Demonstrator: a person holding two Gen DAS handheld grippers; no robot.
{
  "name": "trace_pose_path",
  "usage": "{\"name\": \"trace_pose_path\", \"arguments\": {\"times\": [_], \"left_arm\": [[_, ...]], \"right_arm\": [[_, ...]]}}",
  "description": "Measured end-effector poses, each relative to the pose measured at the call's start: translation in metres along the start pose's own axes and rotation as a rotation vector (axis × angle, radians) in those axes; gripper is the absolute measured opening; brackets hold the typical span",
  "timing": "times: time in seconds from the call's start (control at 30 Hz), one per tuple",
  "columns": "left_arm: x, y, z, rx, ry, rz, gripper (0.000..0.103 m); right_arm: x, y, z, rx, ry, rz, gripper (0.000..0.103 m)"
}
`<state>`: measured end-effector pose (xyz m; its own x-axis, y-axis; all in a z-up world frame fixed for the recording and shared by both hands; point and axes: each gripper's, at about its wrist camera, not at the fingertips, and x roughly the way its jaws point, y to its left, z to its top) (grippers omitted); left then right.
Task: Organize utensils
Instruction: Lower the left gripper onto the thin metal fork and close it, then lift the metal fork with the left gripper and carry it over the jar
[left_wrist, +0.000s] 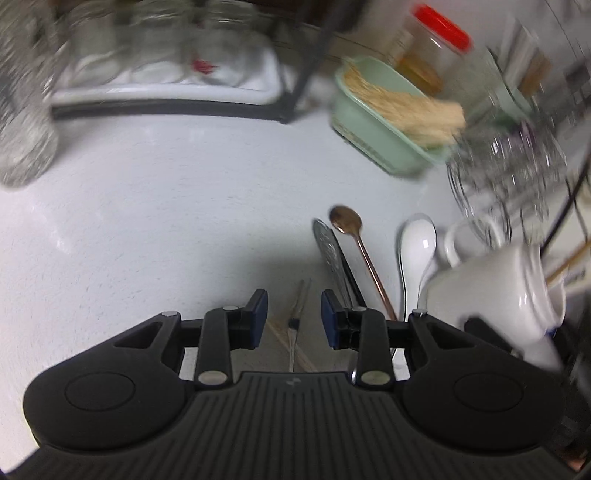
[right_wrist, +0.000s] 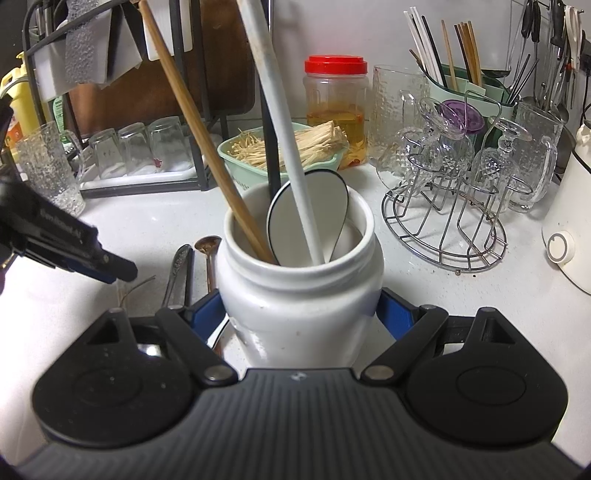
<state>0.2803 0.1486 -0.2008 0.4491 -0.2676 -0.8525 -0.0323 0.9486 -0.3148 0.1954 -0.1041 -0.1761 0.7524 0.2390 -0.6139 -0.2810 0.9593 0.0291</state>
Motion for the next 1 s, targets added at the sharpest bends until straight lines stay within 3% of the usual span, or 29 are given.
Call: {"name": "trace_pose_path", "arguments": {"times": [0.37,0.5,0.67,1.0], "left_arm": [[0.012,-0.059,-0.005,0.421,0.006,0.197,0.036],[0.019,-0.062,-0.003,0.468,0.032,0.213,0.028],[0.026,-0.059,-0.004,0.457,0.069,0.271,0.027],[0.027,-0.057,-0.004,0.446,0.088,0.320,0.003]], "right_arm": [[0.000,-0.001,0.000,0.005,0.001,0.002,0.090],[0.001,-0.001,0.000,0.005,0.005,0.004,0.090],[0.001,-0.001,0.001,0.001,0.008,0.002,0.090],[0.002,0.004,0.002,-0.043,0.034,-0.019,0.090]]}}
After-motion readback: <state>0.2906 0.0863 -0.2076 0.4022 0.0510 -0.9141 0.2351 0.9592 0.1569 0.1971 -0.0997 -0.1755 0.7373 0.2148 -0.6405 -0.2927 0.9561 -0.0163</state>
